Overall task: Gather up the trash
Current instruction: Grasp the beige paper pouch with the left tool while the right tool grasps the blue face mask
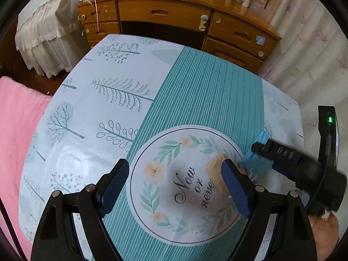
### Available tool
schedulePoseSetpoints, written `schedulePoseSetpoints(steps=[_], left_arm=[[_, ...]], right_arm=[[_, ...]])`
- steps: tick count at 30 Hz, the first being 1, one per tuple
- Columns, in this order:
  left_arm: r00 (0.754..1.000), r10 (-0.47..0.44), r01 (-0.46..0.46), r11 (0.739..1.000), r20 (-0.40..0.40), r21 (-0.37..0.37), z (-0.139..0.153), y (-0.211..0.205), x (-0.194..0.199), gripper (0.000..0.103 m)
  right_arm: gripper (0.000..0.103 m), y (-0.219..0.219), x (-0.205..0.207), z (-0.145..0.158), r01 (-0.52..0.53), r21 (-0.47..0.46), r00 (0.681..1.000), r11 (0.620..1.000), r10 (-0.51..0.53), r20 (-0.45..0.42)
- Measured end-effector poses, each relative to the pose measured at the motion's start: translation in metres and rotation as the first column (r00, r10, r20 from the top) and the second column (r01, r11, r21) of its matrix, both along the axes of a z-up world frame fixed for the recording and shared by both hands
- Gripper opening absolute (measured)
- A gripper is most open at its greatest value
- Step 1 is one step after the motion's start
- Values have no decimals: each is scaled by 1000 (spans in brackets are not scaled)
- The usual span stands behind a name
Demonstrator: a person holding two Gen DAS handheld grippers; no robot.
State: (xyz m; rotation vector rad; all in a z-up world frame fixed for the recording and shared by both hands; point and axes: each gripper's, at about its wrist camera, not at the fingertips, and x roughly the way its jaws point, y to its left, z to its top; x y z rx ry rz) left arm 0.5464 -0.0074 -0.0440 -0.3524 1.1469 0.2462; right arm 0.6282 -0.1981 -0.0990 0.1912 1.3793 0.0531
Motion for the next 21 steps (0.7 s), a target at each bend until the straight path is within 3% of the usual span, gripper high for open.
schedulePoseSetpoints(steps=[3,6,8,10,17,21], left_arm=[[999,32,-33,999,-24,-29,-8,2,6,85],[997,60,-63,995,-47,-75,-16,2,11,85],[996,64,-70,992,-62,-101,-21,-2,15,85],[995,62,-71,990,-78,-124,-25,-9,18,85],[989,49,-73,983,-143,-171,-43,-34,34,85],[986,-64,41,988,-151,-149,-48,-52,44,85]], right_arm=[[72,18,-10,-1,-150,-132,987,980,157,41],[50,17,-29,3,-216,-173,965,961,237,110],[26,7,-36,5,-214,-158,964,964,235,126],[17,-11,-42,7,-197,-109,969,974,210,129],[13,-53,-60,9,-154,19,981,988,151,121],[13,-65,-67,6,-132,69,986,989,124,112]])
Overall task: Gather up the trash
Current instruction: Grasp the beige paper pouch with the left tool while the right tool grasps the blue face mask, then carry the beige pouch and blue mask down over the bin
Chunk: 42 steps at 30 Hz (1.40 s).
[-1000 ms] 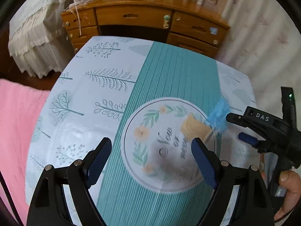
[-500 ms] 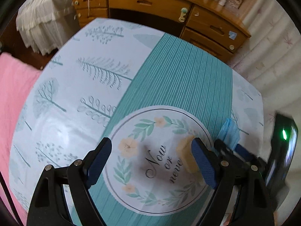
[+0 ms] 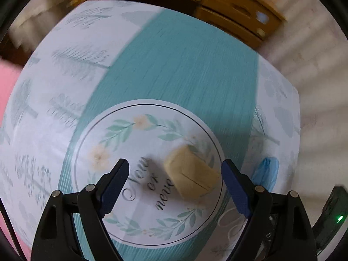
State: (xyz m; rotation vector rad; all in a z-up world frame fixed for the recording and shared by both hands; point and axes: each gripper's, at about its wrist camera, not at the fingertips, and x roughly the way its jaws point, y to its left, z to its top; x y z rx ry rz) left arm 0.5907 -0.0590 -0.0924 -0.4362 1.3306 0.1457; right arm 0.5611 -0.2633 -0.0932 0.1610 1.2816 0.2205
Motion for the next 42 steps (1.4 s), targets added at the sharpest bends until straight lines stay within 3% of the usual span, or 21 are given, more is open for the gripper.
schedulePoseSetpoints(steps=[4,9,12,17,21,22,24,32,42], left_arm=[[978,-208,209,977,-30,34,-8,-20,8,85],[930,-366,368,925,-41,94,-10,-35,9,85],[904,-423,427,896,-56,120,-11,-43,10,85],[879,-467,476,871,-90,122,-19,-53,15,85],[880,-462,473,872,-108,125,-29,-64,21,80],[880,-461,472,874,-114,114,-30,-63,23,68],[882,-459,470,874,-106,121,-29,-62,21,61],[913,-402,407,906,-63,120,-19,-46,-2,60],[932,-362,361,924,-20,127,6,-7,-92,60]], right_arm=[[13,1,1,-2,6,32,1000,999,-6,-1],[13,1,2,-4,11,54,1000,998,-12,8],[13,1,1,-4,12,57,1000,998,-13,14],[13,2,0,-4,13,56,1000,998,-15,26],[13,3,-2,-4,9,49,999,999,-11,42],[13,3,-3,-4,7,46,999,999,-9,45],[13,4,-4,-4,2,36,999,999,-4,53],[13,7,-9,-4,16,32,999,999,-18,39],[13,36,-57,-6,13,69,1000,998,-11,-27]])
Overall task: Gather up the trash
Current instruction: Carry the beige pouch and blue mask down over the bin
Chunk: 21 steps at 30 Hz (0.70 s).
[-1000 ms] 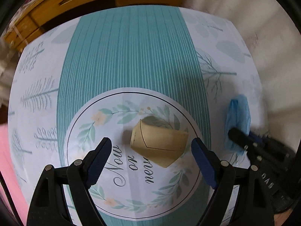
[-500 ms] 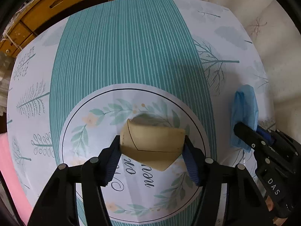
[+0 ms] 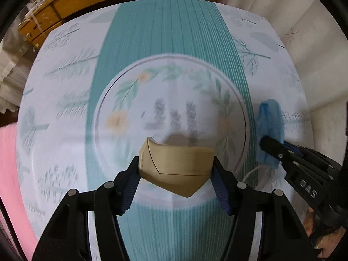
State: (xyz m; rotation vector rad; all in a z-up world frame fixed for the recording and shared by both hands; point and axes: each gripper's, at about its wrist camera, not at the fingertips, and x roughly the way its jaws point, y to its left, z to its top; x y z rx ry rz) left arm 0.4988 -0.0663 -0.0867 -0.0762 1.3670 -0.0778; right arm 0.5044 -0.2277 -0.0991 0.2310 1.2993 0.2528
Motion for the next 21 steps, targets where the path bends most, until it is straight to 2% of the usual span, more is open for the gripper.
schedulePoseSetpoints(steps=[5,8,12,16,21], left_arm=[[998,-29,28,999,65,17,22,23,-66,60],[994,-46,46,999,103,2,40,43,-117,60],[987,-68,71,997,147,-13,59,60,-163,60],[975,-101,107,994,200,-19,75,79,-222,60],[950,-156,160,987,271,7,85,102,-294,60]], right_arm=[[12,27,-51,11,-1,-4,1000,1000,1,-1],[12,44,-96,26,27,1,999,1000,-27,17],[12,65,-156,47,53,8,997,999,-53,56],[12,83,-215,62,83,-3,993,997,-82,85],[12,100,-288,76,132,0,985,991,-131,109]])
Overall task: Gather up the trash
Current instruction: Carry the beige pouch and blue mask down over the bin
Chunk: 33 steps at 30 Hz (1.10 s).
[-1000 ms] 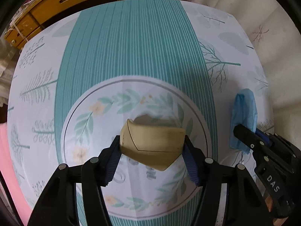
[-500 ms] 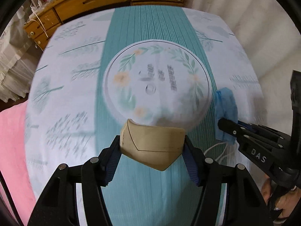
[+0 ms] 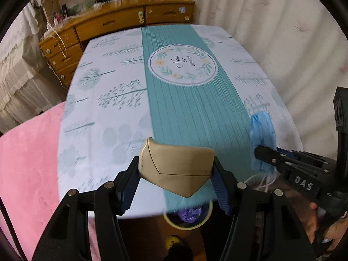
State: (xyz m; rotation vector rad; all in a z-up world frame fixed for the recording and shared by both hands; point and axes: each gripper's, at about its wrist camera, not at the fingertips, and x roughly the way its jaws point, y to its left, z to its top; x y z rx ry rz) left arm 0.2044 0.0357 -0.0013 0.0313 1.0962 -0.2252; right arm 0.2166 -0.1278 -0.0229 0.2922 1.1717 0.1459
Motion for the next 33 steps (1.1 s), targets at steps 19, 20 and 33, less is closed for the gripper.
schedulePoseSetpoints(steps=[19,20,33], left_arm=[[997,-68,69,997,-31,21,-18,23,-141,60],[997,-64,65,998,-38,20,-28,20,-144,60],[988,55,-48,998,-147,49,-238,-25,-156,60]], right_arm=[[12,36,-142,-14,-96,-31,993,995,94,-69],[12,36,-143,-23,-99,-22,992,995,97,-76],[13,25,-148,-239,-96,28,974,995,100,-205]])
